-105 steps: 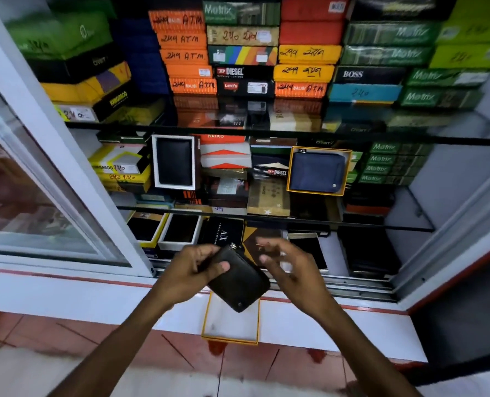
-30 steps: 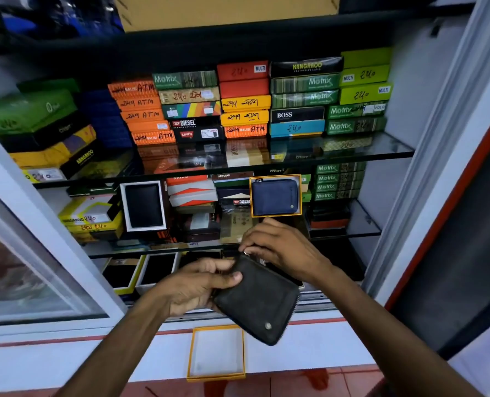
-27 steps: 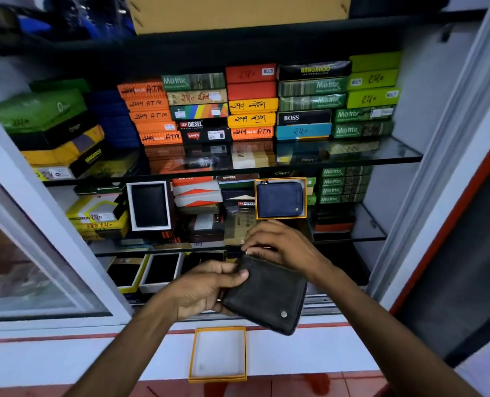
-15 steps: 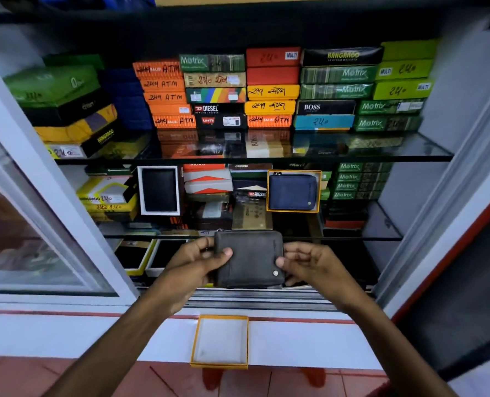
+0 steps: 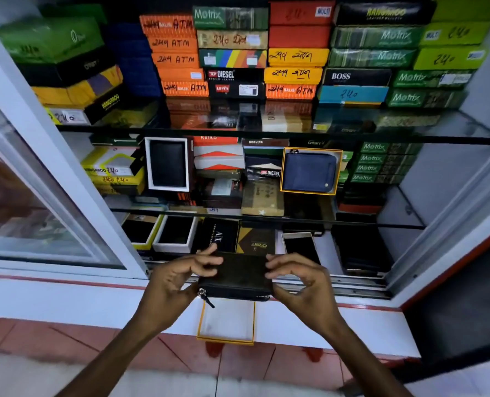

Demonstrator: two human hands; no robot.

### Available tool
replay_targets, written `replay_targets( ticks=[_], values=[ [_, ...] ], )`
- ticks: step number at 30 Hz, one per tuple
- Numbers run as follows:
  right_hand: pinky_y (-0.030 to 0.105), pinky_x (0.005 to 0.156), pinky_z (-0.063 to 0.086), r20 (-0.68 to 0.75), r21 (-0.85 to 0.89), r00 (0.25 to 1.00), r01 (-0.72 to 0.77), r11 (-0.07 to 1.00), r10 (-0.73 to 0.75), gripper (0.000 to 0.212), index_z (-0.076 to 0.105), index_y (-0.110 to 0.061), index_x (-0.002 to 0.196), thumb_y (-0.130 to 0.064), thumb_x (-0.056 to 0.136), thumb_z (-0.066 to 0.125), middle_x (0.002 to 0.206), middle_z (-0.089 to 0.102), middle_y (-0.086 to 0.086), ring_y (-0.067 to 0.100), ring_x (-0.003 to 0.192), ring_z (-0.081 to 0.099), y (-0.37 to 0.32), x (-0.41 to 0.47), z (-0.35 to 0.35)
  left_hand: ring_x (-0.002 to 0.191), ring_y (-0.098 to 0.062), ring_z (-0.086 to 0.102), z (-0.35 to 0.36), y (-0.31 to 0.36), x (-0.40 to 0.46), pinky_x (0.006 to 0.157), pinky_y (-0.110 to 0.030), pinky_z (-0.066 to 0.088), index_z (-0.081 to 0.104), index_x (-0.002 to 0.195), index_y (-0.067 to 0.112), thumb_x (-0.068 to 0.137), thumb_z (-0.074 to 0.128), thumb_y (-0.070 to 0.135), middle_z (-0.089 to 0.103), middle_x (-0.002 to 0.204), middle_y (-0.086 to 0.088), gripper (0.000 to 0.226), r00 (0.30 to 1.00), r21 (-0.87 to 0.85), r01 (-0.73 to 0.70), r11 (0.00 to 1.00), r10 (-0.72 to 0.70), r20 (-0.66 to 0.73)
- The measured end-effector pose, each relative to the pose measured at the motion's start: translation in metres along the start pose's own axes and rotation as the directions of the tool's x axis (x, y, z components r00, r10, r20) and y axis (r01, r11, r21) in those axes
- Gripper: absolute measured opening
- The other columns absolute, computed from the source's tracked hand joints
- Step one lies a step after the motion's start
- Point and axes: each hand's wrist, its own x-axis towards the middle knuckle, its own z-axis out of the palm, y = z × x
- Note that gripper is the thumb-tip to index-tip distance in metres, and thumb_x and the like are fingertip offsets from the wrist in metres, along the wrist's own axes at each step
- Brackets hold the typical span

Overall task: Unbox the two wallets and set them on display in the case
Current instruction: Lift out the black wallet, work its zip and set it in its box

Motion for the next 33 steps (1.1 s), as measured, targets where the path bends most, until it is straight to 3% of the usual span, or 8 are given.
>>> replay_targets(
  ticks=[4, 6, 10, 13, 17, 21, 24, 33],
  values=[
    [0.025, 0.079, 0.06, 0.001, 0.102, 0.949, -0.312, 0.944, 0.314, 0.03, 0.077, -0.02, 0.094, -0.006, 0.069, 0.086, 0.095, 0.077, -0.003, 0.013, 0.09, 0.075, 0.014, -0.014, 0.024, 0.103, -0.022, 0.071, -0.001, -0.026, -0.013, 0.085, -0.036, 0.06, 0.076, 0.104, 0.015, 0.071, 0.074, -0.013, 0.075, 0.106, -0.01, 0.043, 0.958, 0.034, 0.255, 0.966, -0.248, -0.141],
    [0.02, 0.07, 0.058, 0.014, 0.111, 0.874, -0.485, 0.868, 0.486, 0.034, 0.076, -0.03, 0.091, -0.008, 0.068, 0.087, 0.088, 0.079, -0.012, 0.009, 0.081, 0.076, 0.024, -0.019, 0.04, 0.095, -0.016, 0.073, 0.001, -0.044, -0.019, 0.081, -0.029, 0.061, 0.073, 0.111, 0.018, 0.072, 0.079, -0.001, 0.078, 0.102, -0.004, 0.044, 0.914, 0.09, 0.378, 0.922, -0.355, -0.196],
    [0.023, 0.077, 0.061, 0.009, -0.05, 0.783, -0.621, 0.782, 0.622, 0.024, 0.079, -0.033, 0.09, -0.021, 0.07, 0.086, 0.085, 0.078, -0.019, 0.002, 0.083, 0.074, 0.056, -0.033, 0.07, 0.089, -0.018, 0.074, 0.002, -0.09, -0.029, 0.085, -0.046, 0.06, 0.075, 0.093, 0.022, 0.061, 0.09, 0.021, 0.079, 0.092, -0.002, 0.036, 0.769, 0.116, 0.596, 0.795, -0.523, -0.368],
    [0.031, 0.083, 0.061, 0.017, -0.069, 0.686, -0.725, 0.685, 0.727, 0.015, 0.081, -0.019, 0.091, -0.02, 0.076, 0.08, 0.088, 0.08, -0.005, 0.008, 0.082, 0.075, 0.072, -0.043, 0.084, 0.082, -0.014, 0.075, 0.009, -0.115, -0.027, 0.085, -0.038, 0.06, 0.074, 0.077, 0.029, 0.058, 0.091, 0.029, 0.079, 0.083, 0.003, 0.026, 0.729, 0.171, 0.651, 0.74, -0.545, -0.414],
    [0.013, 0.07, 0.051, -0.005, -0.152, 0.63, -0.768, 0.622, 0.777, 0.008, 0.08, -0.018, 0.082, -0.025, 0.08, 0.076, 0.076, 0.076, -0.005, 0.009, 0.069, 0.071, 0.081, -0.048, 0.095, 0.087, -0.015, 0.073, 0.02, -0.134, -0.026, 0.086, -0.026, 0.052, 0.079, 0.083, 0.016, 0.069, 0.084, 0.029, 0.079, 0.086, 0.001, 0.02, 0.736, 0.328, 0.668, 0.668, -0.527, -0.426],
    [0.041, 0.079, 0.062, -0.047, -0.125, 0.574, -0.815, 0.565, 0.818, 0.024, 0.065, -0.036, 0.063, -0.022, 0.071, 0.084, 0.085, 0.076, 0.002, 0.025, 0.079, 0.074, 0.092, -0.052, 0.1, 0.094, -0.024, 0.068, 0.023, -0.148, -0.032, 0.082, -0.024, 0.042, 0.074, 0.087, 0.009, 0.073, 0.081, 0.024, 0.073, 0.089, -0.003, 0.022, 0.71, 0.344, 0.692, 0.635, -0.511, -0.484],
    [0.047, 0.073, 0.064, -0.047, -0.049, 0.522, -0.853, 0.52, 0.852, 0.017, 0.071, -0.021, 0.075, -0.01, 0.072, 0.084, 0.088, 0.078, 0.013, 0.028, 0.075, 0.075, 0.092, -0.052, 0.1, 0.1, -0.025, 0.068, 0.024, -0.149, -0.034, 0.086, -0.027, 0.045, 0.072, 0.093, 0.007, 0.076, 0.078, 0.028, 0.071, 0.095, -0.002, 0.028, 0.704, 0.371, 0.706, 0.603, -0.547, -0.452],
    [0.025, 0.06, 0.06, -0.129, 0.167, 0.671, -0.711, 0.683, 0.73, 0.017, 0.077, -0.016, 0.088, -0.003, 0.077, 0.078, 0.084, 0.079, 0.002, 0.018, 0.075, 0.075, 0.024, 0.005, 0.048, 0.079, -0.007, 0.07, 0.014, -0.043, 0.011, 0.076, -0.024, 0.051, 0.074, 0.087, 0.02, 0.067, 0.082, 0.013, 0.076, 0.083, 0.008, 0.022, 0.746, 0.175, 0.557, 0.812, -0.396, -0.535]
  ],
)
